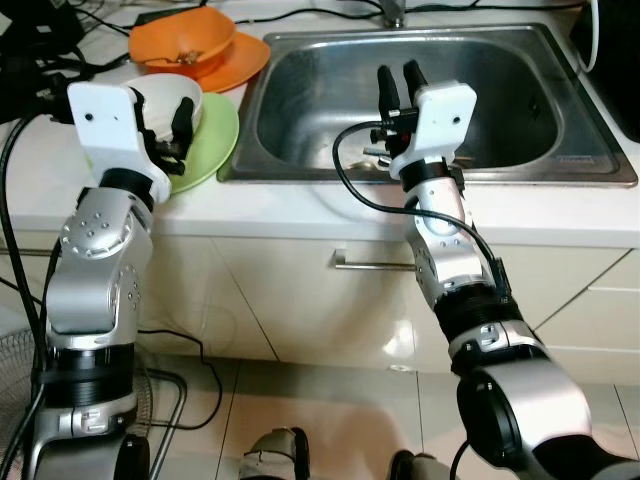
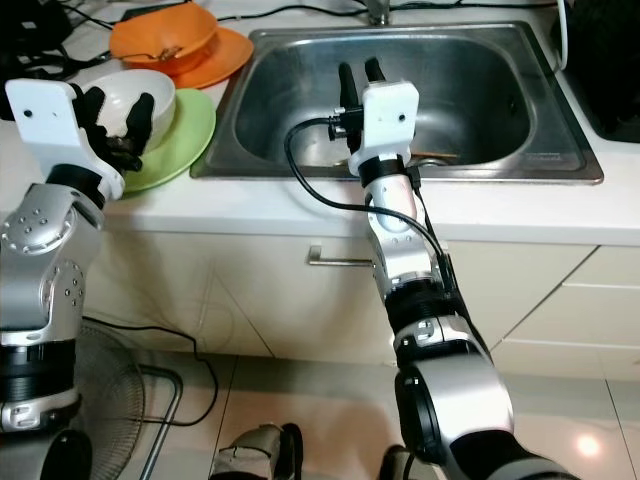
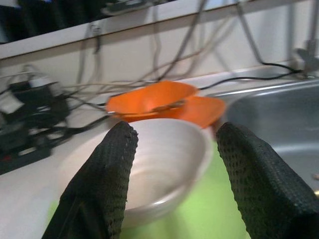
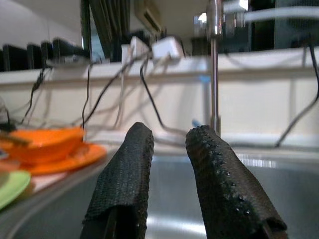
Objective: Kitchen organization
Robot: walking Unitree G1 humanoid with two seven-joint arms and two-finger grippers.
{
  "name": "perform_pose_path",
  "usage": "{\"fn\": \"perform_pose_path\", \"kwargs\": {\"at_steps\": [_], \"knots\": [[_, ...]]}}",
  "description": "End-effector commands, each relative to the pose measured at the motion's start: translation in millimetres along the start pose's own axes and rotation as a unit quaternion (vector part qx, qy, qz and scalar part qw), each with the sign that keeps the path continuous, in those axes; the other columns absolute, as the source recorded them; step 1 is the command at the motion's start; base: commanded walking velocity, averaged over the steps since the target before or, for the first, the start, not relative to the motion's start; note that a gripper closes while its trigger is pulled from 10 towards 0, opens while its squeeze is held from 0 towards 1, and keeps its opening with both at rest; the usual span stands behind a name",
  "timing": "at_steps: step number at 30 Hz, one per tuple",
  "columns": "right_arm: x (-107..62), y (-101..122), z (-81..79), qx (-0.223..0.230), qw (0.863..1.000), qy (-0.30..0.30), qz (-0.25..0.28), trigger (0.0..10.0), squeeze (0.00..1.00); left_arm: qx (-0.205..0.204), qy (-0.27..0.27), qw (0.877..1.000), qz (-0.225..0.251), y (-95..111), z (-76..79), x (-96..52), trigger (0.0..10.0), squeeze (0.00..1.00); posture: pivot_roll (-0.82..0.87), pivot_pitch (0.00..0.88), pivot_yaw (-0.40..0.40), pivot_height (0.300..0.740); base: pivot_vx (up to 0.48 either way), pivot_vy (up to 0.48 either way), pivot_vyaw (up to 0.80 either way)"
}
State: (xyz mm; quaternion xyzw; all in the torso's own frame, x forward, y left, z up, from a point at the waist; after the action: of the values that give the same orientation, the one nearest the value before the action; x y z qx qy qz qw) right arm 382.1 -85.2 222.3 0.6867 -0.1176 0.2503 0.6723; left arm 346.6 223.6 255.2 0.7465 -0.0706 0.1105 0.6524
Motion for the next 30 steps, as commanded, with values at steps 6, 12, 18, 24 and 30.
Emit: {"fn": "perform_pose_path", "kwargs": {"at_steps": [6, 12, 18, 24, 30], "knots": [[-14.3, -10, -3.3, 0.008, 1.000, 0.003, -0.026, 10.0, 0.00, -0.006, 0.077, 0.997, -0.011, 4, -44.7, 16.4, 10.0, 0.47, 0.21, 0.040, 0.124, 0.740, 0.000, 0.000, 0.00], [-16.4, -10, -1.8, 0.008, 0.999, 0.000, -0.031, 10.0, 0.00, -0.119, 0.113, 0.986, -0.036, -8, -56.5, 23.1, 10.0, 1.00, 0.20, 0.035, 0.130, 0.740, 0.000, 0.000, 0.00], [-17.8, -9, -2.6, 0.007, 0.999, 0.003, -0.034, 10.0, 0.00, -0.181, 0.145, 0.970, -0.066, -21, -64.1, 27.6, 10.0, 1.00, 0.19, 0.021, 0.130, 0.740, 0.000, 0.000, 0.00], [-19.5, -11, -6.6, 0.009, 0.999, 0.011, -0.039, 10.0, 0.00, -0.210, 0.160, 0.959, -0.106, -36, -64.9, 32.9, 10.0, 0.00, 0.19, 0.009, 0.131, 0.740, 0.000, 0.000, 0.00], [-18.7, -9, -9.3, 0.010, 0.999, 0.017, -0.037, 10.0, 0.00, -0.231, 0.169, 0.949, -0.130, -43, -61.6, 35.3, 10.0, 0.00, 0.19, 0.016, 0.127, 0.740, 0.000, 0.000, 0.00]]}}
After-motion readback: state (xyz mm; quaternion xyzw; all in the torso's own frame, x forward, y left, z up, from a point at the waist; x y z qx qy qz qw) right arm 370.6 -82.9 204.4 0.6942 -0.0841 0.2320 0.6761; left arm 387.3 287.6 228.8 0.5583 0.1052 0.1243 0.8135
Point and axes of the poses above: a point about 5 cm out from each wrist's last joint towards the gripper, its own x axis pointing out of the wrist towards the gripper, its own y axis along the axis of the wrist's last joint, z = x × y, the point moved 1 cm from there along x, pointing out of the wrist towards the gripper, and after that the axes turned 1 degree about x, right-handed, at the moved point
